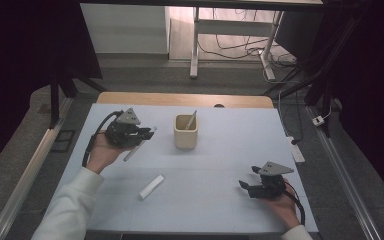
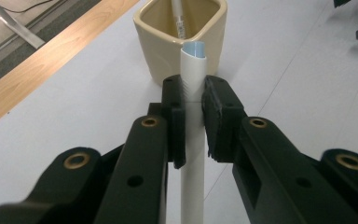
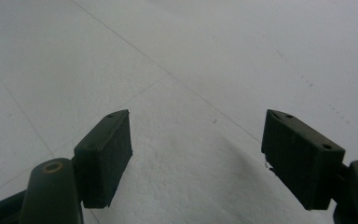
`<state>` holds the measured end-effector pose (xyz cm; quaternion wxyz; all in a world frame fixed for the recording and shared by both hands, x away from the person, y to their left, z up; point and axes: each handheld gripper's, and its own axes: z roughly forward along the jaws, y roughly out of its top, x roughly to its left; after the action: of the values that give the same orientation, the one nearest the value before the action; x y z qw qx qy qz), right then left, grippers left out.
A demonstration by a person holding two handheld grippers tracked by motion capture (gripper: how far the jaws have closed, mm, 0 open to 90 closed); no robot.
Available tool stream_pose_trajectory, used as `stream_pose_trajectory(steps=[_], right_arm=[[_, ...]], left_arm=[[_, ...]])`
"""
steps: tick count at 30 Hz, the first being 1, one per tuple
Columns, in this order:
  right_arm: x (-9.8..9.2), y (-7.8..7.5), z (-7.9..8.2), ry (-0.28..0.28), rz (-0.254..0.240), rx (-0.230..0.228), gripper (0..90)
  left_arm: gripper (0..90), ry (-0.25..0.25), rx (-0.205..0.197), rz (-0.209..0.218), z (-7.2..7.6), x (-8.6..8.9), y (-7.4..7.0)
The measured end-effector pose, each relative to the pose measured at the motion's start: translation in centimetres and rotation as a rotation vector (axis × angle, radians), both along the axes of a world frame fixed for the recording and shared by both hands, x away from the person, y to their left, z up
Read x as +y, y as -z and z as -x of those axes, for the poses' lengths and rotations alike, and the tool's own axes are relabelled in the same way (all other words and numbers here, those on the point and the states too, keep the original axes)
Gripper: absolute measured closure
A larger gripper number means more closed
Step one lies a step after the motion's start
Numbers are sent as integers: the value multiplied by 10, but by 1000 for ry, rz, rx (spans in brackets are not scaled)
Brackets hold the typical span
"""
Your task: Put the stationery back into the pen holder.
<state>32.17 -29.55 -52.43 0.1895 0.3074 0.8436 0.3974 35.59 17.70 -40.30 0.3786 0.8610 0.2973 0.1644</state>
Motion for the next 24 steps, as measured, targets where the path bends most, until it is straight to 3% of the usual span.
stream_pose_trajectory(steps=[13,24], right_arm=[[0,0,0,3,9,-4,236],[0,0,0,-2,1,-4,236]], left_arm=[[782,-6,-26,60,0,-3,-6],[782,-5,-72,103,-2,-11,-15]])
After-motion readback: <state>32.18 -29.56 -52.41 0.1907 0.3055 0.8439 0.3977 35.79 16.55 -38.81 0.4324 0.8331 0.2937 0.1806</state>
